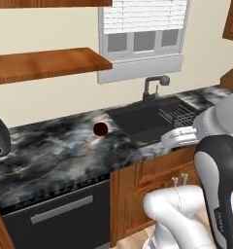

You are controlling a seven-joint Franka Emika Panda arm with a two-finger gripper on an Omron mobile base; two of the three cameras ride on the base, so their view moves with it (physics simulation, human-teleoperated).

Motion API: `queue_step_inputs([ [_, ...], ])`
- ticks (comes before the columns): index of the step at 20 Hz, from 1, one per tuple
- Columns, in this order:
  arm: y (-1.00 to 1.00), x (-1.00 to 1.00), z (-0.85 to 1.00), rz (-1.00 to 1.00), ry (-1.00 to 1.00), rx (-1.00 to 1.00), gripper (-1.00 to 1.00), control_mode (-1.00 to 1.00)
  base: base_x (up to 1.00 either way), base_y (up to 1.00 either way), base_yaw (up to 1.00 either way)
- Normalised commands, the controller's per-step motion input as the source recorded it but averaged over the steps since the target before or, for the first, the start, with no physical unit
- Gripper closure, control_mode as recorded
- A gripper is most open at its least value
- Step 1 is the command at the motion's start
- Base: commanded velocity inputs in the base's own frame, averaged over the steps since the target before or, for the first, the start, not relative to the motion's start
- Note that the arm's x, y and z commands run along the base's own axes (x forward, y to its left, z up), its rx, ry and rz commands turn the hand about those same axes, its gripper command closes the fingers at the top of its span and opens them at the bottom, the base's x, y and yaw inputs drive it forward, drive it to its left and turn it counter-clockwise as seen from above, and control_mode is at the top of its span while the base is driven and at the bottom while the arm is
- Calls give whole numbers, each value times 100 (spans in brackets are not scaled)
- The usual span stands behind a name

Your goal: Clear the mugs and bowl far away from the sink.

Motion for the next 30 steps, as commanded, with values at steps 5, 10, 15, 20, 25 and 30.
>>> queue_step_inputs([
  [5, 0, 0, 0, 0, 0, 0, -100, 100, 55, 20, -5],
  [10, 0, 0, 0, 0, 0, 0, -100, 100, 41, 4, -4],
  [15, 0, 0, 0, 0, 0, 0, -100, 100, 21, 18, 0],
  [20, 0, 0, 0, 0, 0, 0, -100, 100, 0, 32, 2],
  [25, 0, 0, 0, 0, 0, 0, -100, 100, 0, 66, 10],
  [30, 0, 0, 0, 0, 0, 0, -100, 100, 9, 74, -2],
])
